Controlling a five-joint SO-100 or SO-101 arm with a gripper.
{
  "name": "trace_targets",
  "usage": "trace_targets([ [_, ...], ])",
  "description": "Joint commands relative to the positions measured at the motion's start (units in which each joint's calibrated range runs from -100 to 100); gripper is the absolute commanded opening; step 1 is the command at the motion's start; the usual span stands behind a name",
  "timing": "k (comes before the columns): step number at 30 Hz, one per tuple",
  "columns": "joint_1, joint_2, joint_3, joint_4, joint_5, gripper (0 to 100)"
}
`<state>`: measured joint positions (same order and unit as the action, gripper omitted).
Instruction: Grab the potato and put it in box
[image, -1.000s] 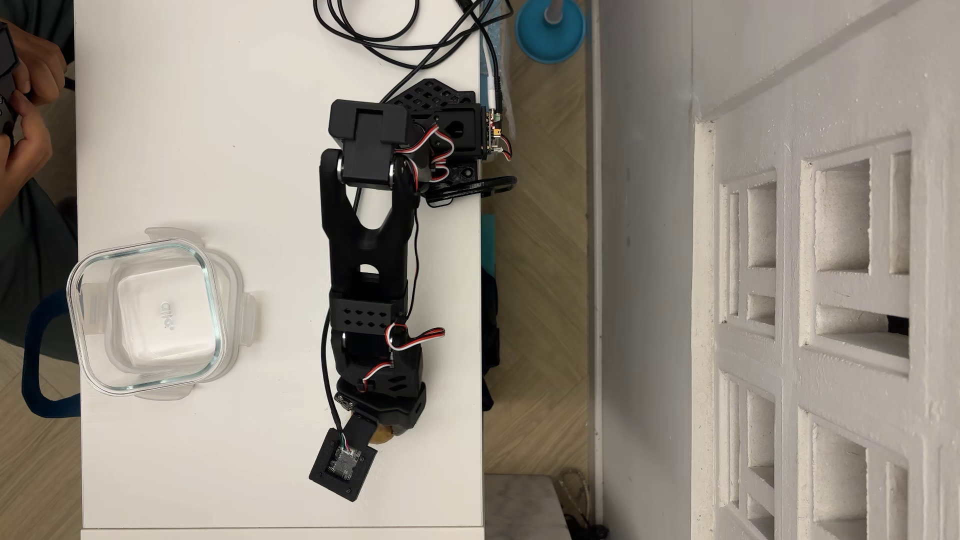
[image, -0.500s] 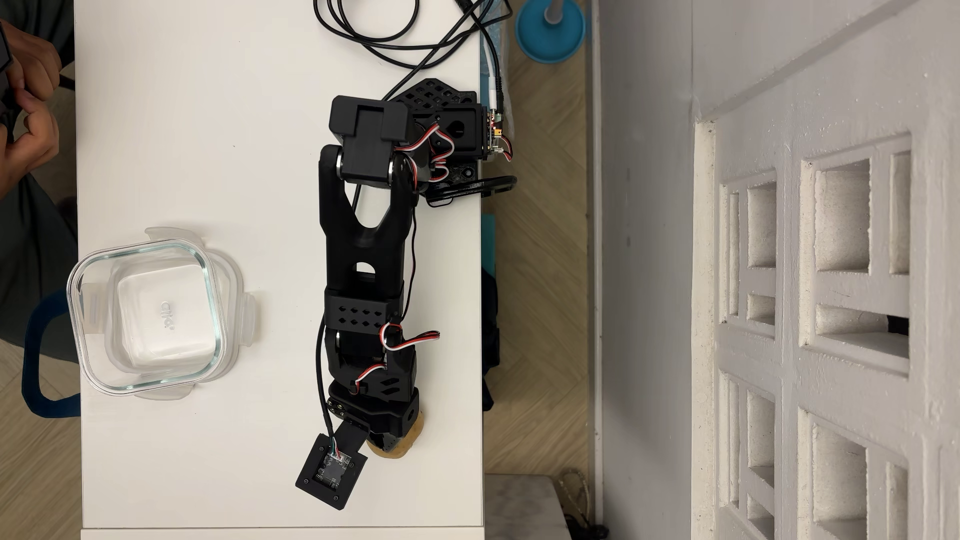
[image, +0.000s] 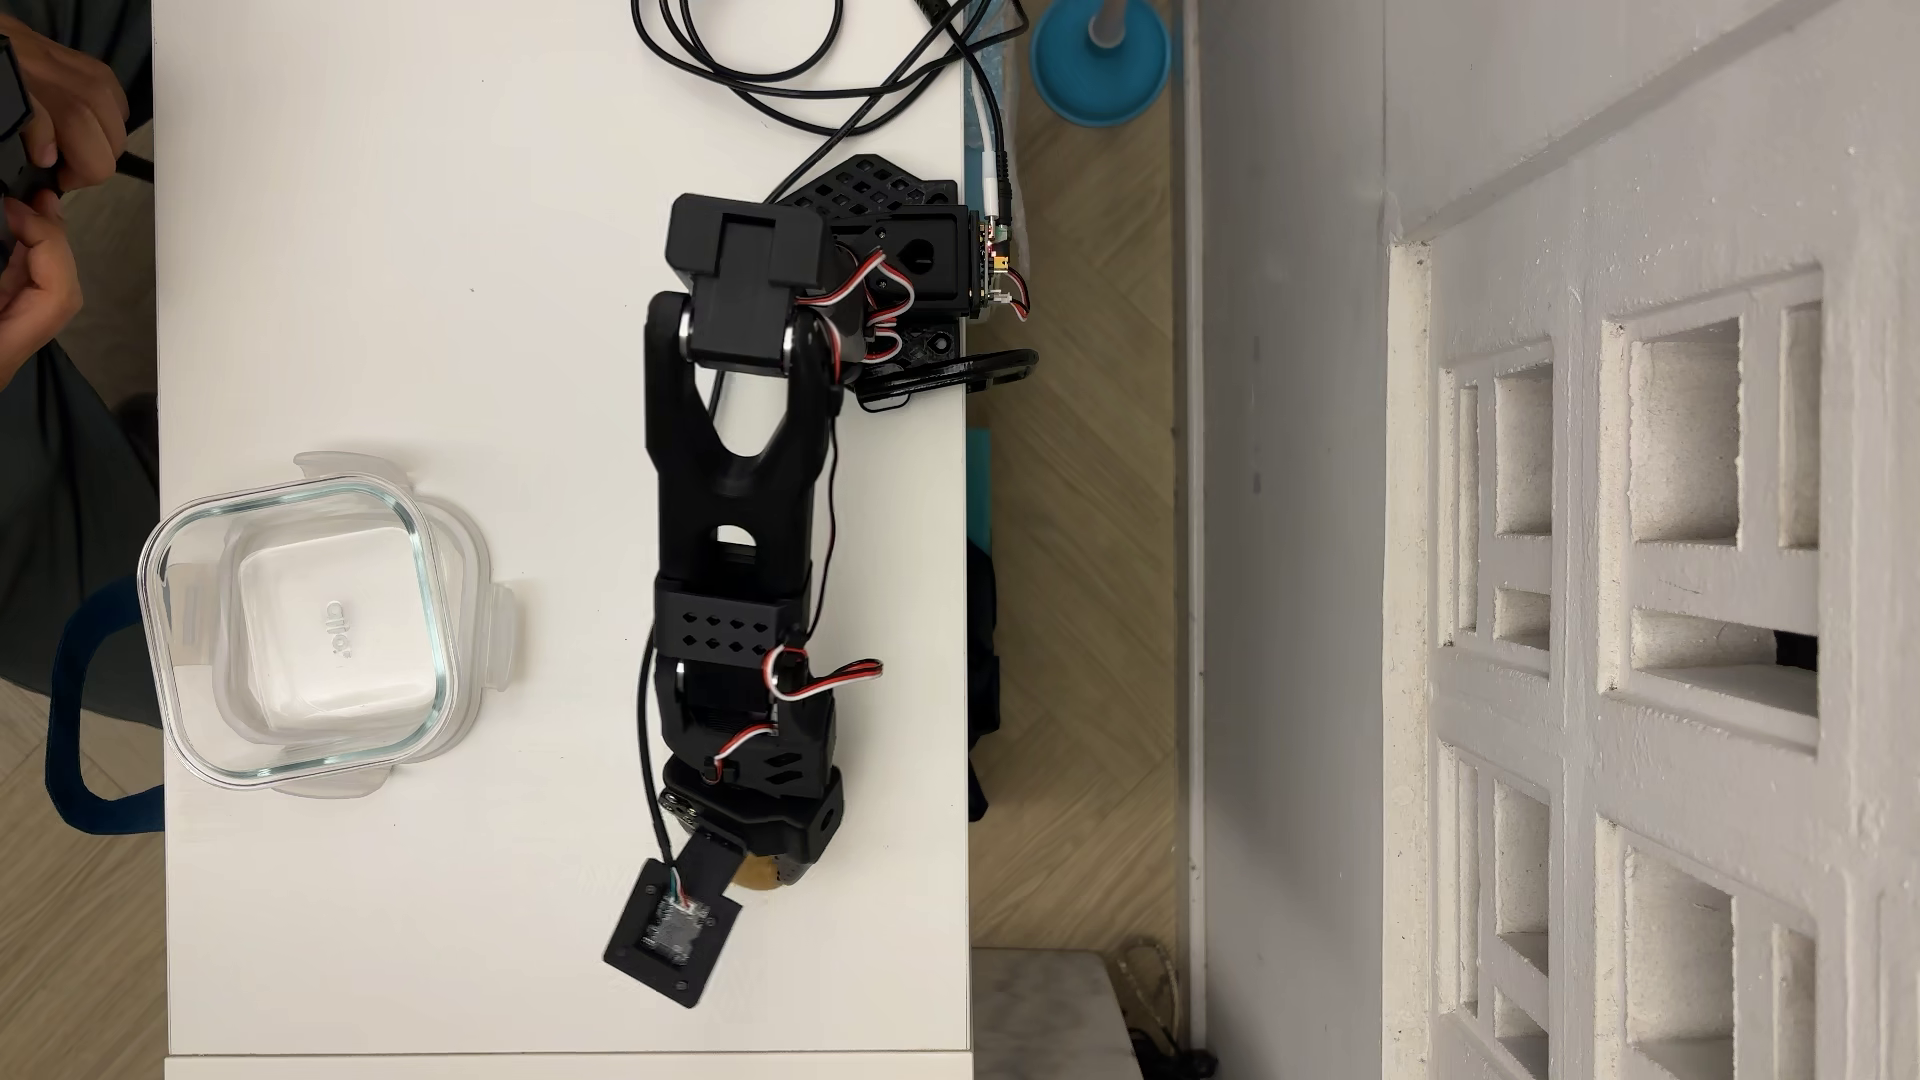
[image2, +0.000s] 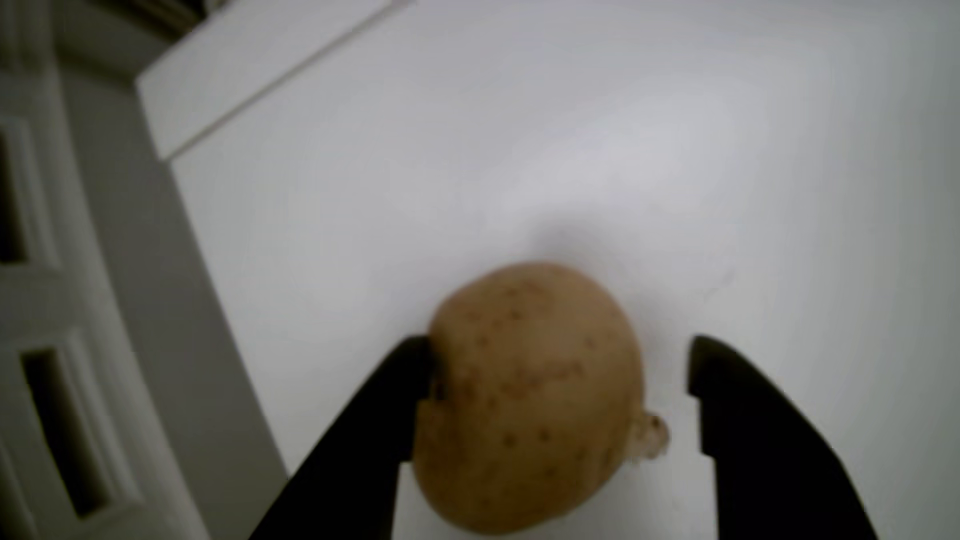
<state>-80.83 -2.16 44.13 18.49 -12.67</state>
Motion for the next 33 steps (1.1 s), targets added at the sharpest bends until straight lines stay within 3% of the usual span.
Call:
trace_targets([
  [1, -0.26, -0.35, -0.92, 0.51, 0.3, 35],
  [15, -0.26, 1.01, -0.92, 12.98, 5.29, 35],
  [33, -0.42, 6.89, -1.0, 13.16, 7.66, 35],
])
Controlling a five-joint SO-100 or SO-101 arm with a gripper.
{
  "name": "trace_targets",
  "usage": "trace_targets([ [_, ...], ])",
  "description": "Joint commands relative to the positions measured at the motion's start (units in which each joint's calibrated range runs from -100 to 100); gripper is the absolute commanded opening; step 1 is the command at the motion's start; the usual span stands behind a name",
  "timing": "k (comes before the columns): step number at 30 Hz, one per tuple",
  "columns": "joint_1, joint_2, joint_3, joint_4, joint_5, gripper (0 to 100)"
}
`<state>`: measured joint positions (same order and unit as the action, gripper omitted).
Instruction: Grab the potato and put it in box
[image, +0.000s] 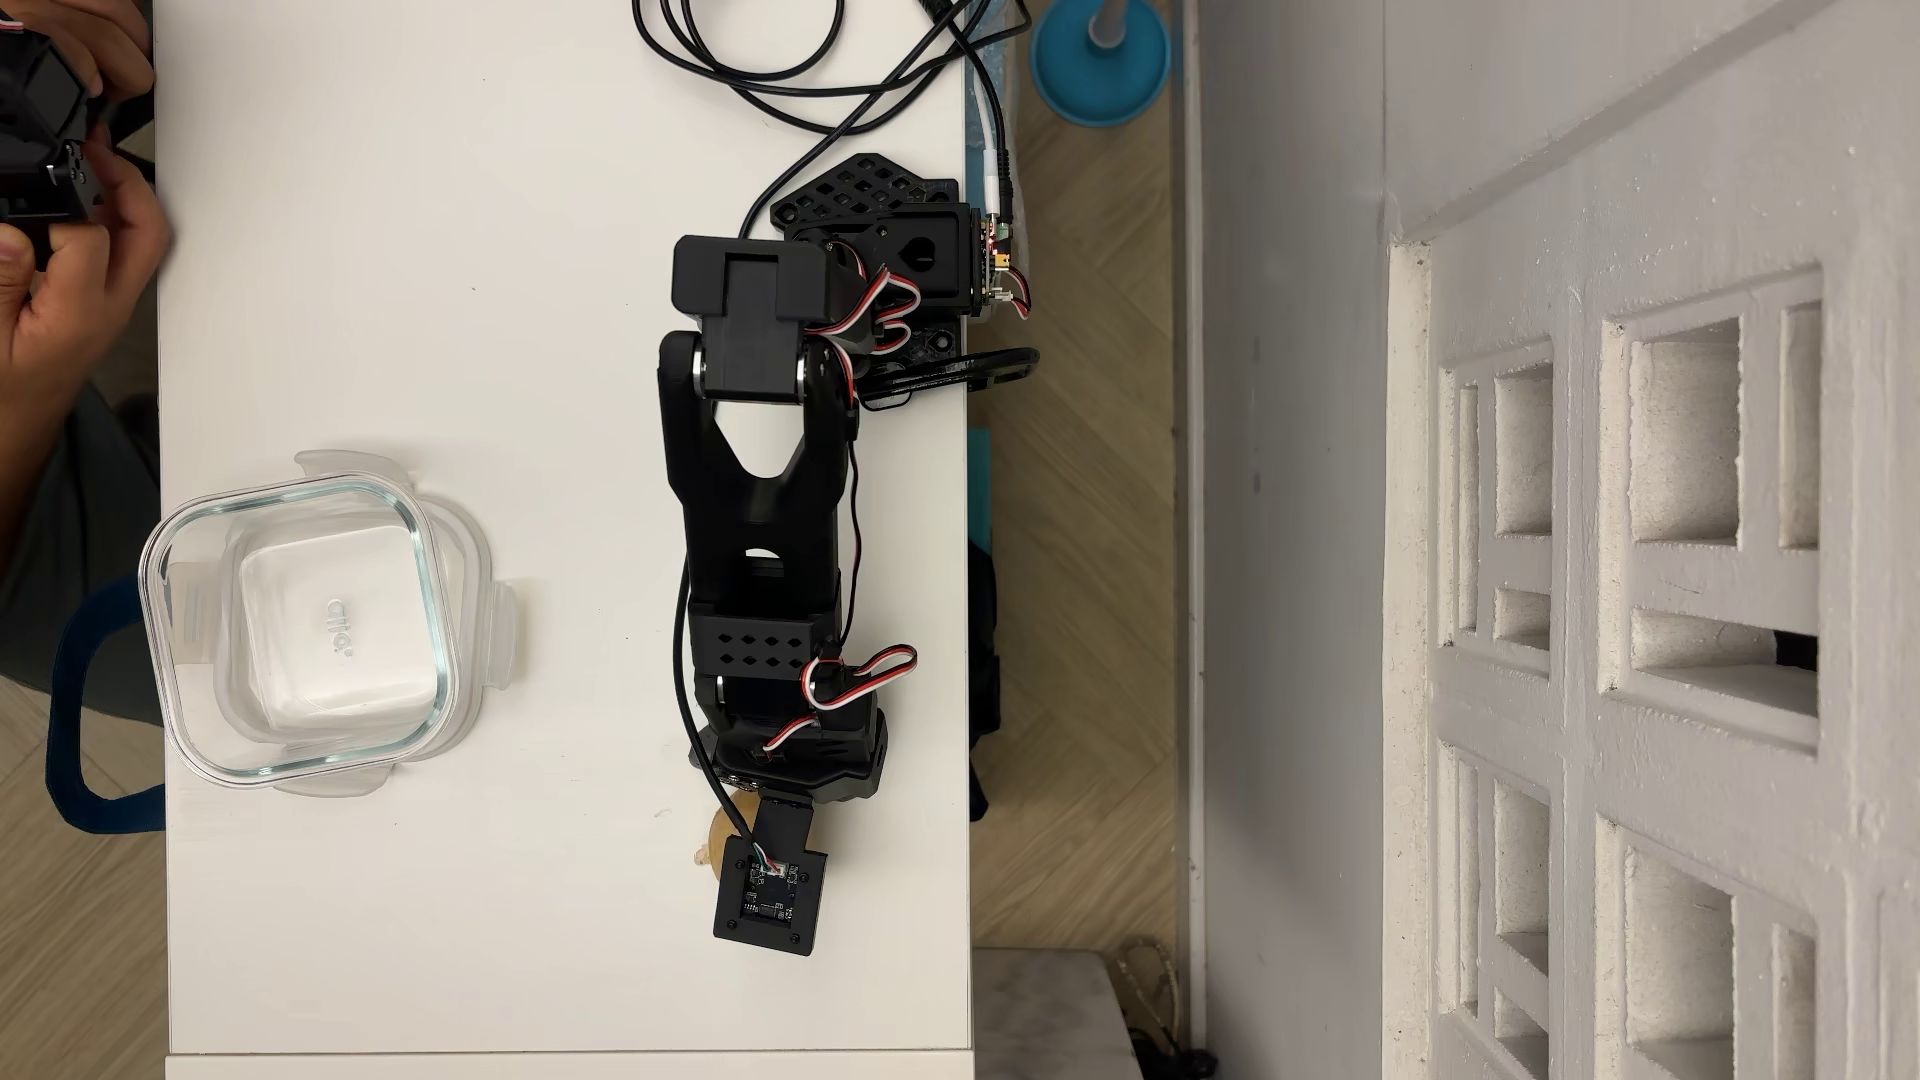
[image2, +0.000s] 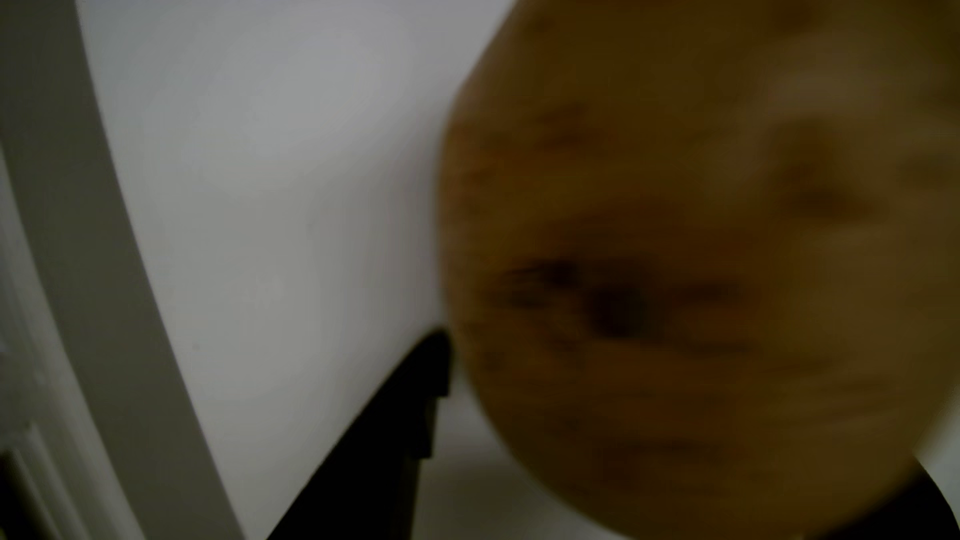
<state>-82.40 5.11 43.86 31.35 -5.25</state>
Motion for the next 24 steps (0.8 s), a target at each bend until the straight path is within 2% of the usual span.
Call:
trace_targets([
  [1, 1.15, -0.38, -0.73, 0.12, -0.02, 35],
  [8, -0.07, -0.55, -2.99, -3.89, -4.63, 35],
  [16, -0.07, -0.55, -2.99, -9.03, -5.31, 35],
  [24, -0.37, -0.46, -3.25, -13.31, -8.31, 35],
])
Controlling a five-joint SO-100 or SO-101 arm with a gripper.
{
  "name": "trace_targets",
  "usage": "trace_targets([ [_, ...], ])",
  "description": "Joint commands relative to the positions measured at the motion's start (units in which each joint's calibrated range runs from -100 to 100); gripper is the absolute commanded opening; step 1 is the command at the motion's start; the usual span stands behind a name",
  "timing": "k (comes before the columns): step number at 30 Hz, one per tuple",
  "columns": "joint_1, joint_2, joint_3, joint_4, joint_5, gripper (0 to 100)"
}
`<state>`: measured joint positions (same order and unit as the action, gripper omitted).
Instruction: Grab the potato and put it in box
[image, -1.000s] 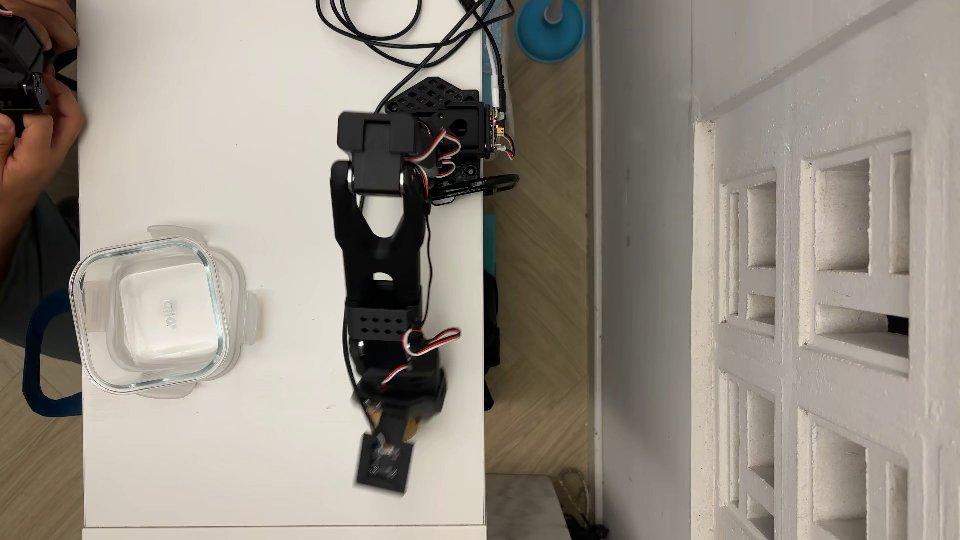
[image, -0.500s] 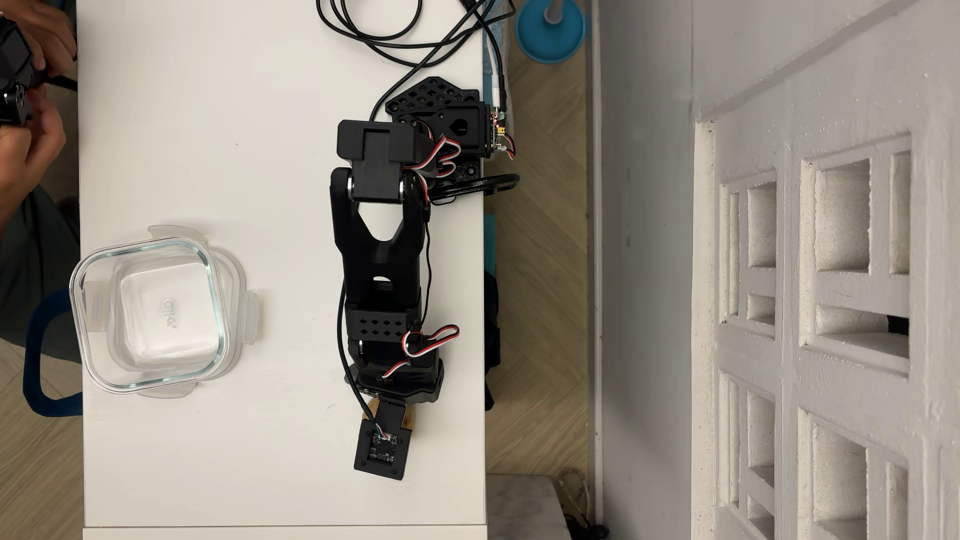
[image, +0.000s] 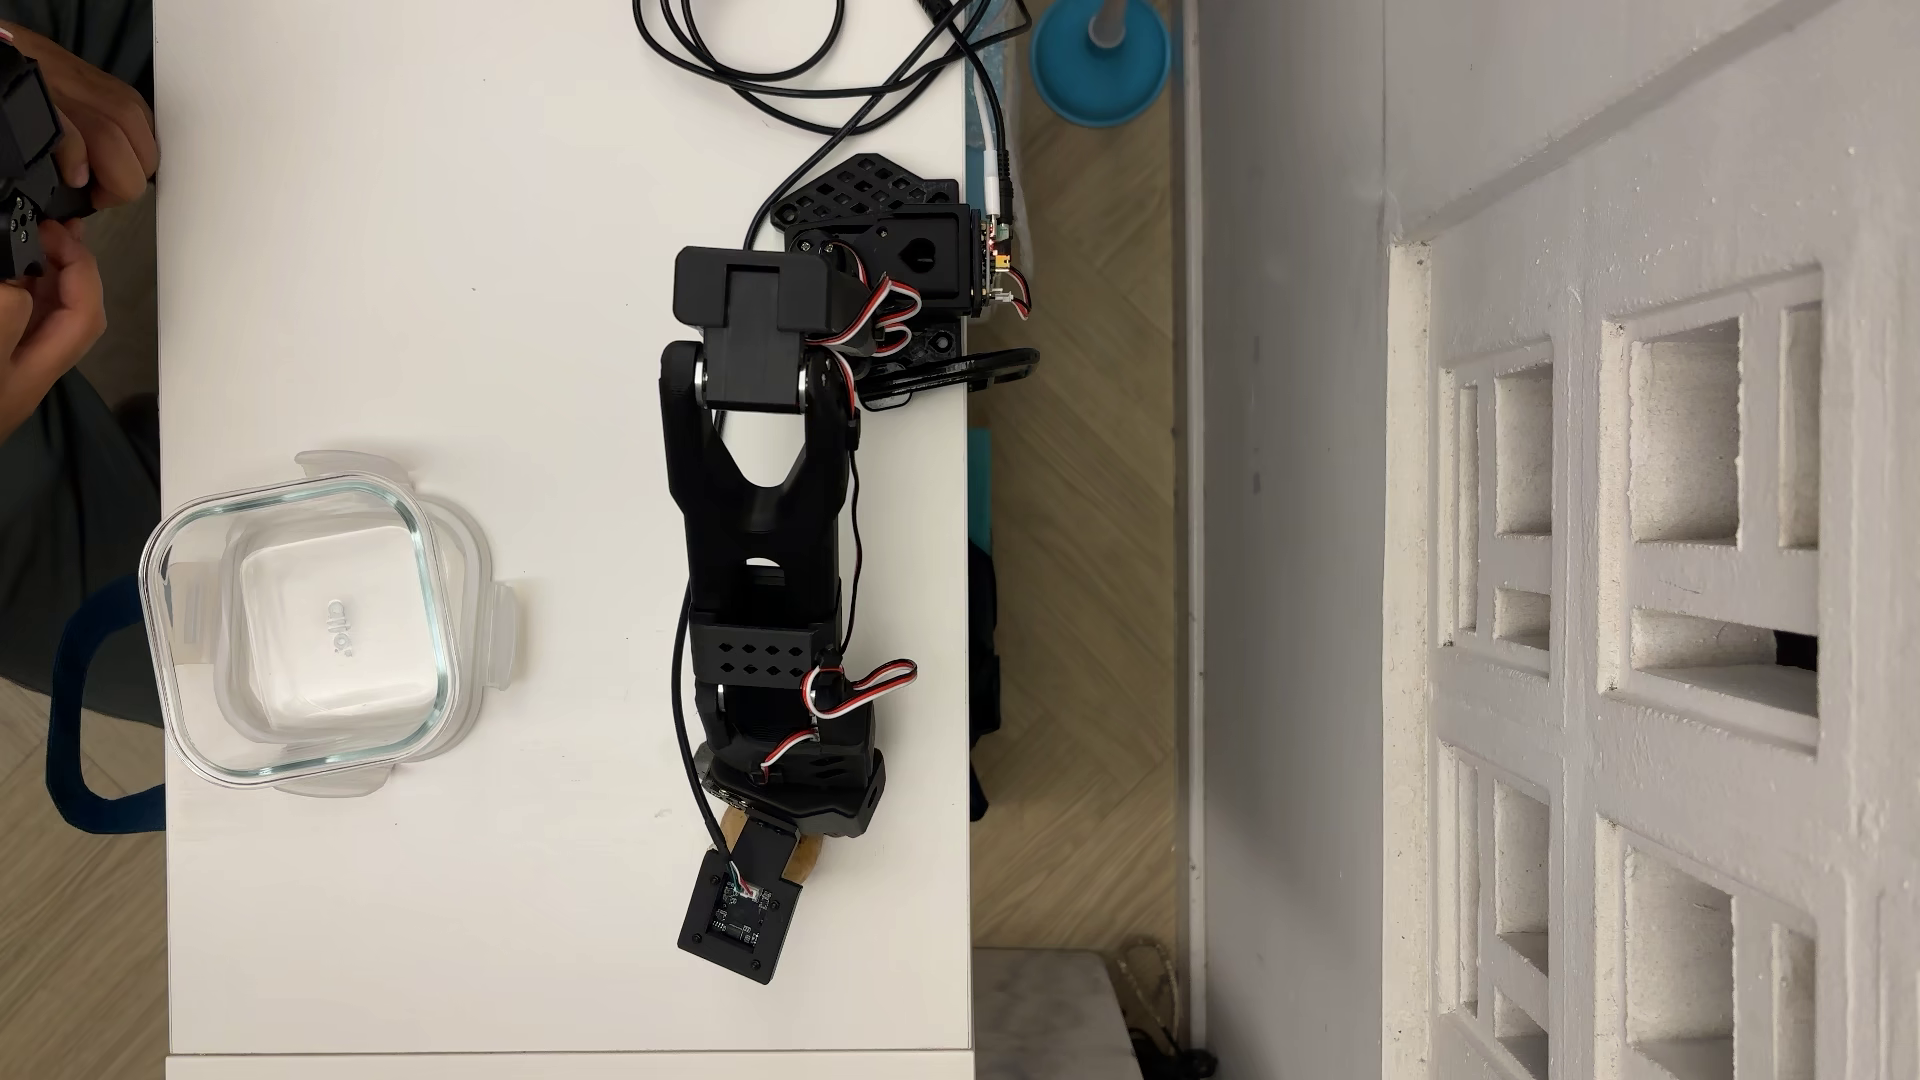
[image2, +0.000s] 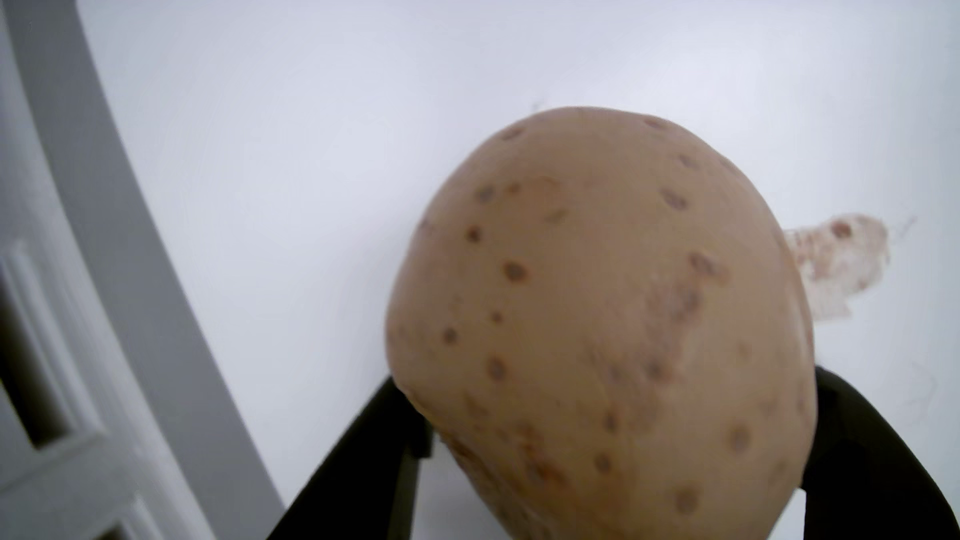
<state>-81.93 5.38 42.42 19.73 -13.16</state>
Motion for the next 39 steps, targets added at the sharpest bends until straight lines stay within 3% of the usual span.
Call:
trace_targets([
  [1, -0.84, -0.74, -1.8, -1.69, -0.39, 35],
  [27, -0.69, 0.11, -3.62, -4.83, 0.23, 34],
  [30, -0.38, 0.11, -3.71, -4.83, 0.29, 28],
  [36, 0.68, -0.65, -5.18, -5.0, 0.29, 2],
  [39, 0.83, -0.65, -5.44, -5.0, 0.29, 2],
])
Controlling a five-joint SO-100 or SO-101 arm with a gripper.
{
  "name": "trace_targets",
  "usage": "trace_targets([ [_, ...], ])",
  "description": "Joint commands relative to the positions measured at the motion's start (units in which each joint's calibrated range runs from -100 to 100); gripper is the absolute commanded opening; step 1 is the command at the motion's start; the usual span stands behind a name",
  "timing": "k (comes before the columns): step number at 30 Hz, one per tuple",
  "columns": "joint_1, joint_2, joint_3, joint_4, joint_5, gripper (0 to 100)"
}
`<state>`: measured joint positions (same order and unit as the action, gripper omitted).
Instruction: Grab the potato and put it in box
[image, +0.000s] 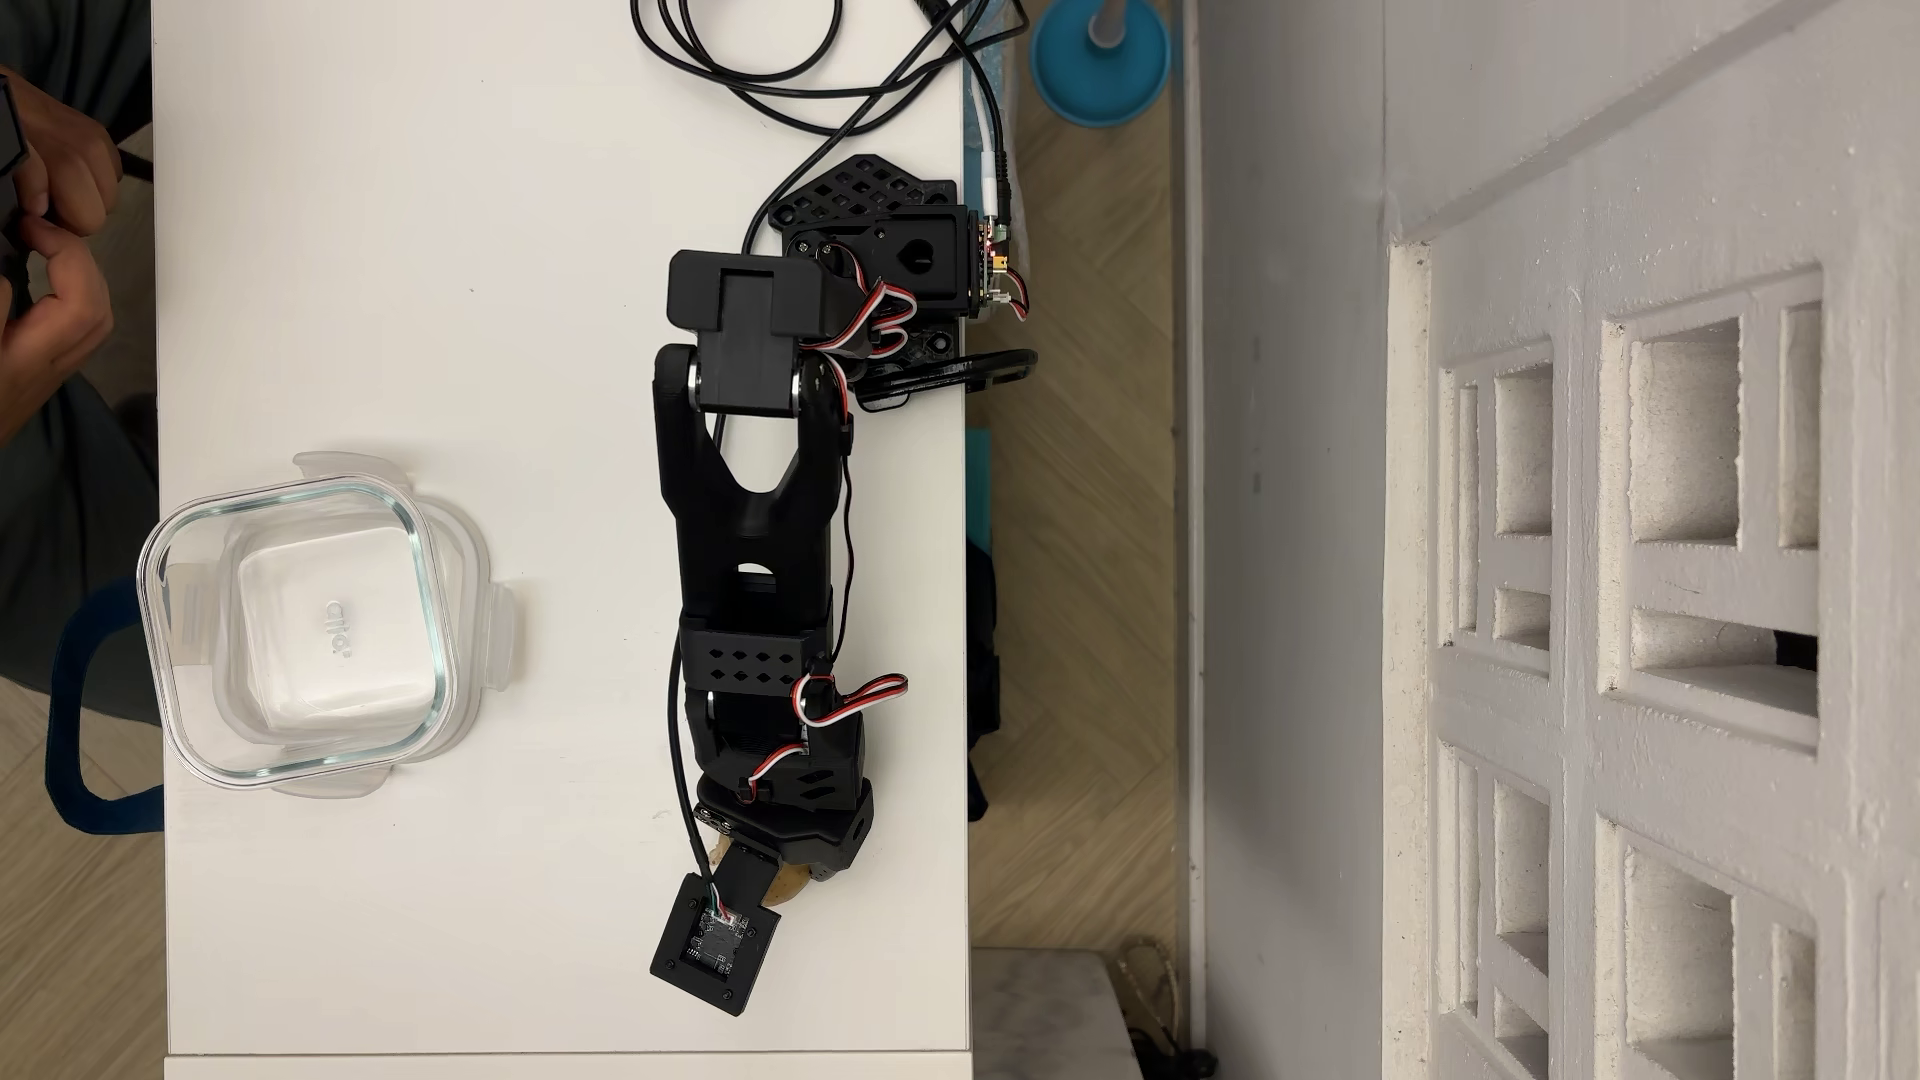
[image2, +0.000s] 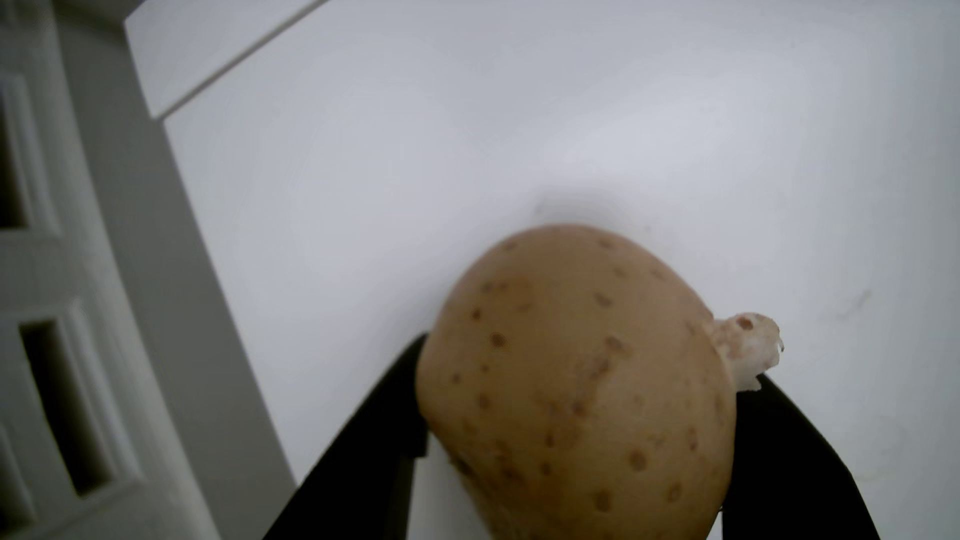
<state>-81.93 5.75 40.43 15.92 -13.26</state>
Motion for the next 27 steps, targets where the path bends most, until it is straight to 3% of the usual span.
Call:
trace_targets([
  [1, 0.83, -1.02, -3.55, -1.19, 0.39, 2],
  [14, 9.07, -10.4, -9.79, -0.05, -0.05, 2],
  [27, 39.71, -33.58, 0.27, -0.05, -0.23, 2],
])
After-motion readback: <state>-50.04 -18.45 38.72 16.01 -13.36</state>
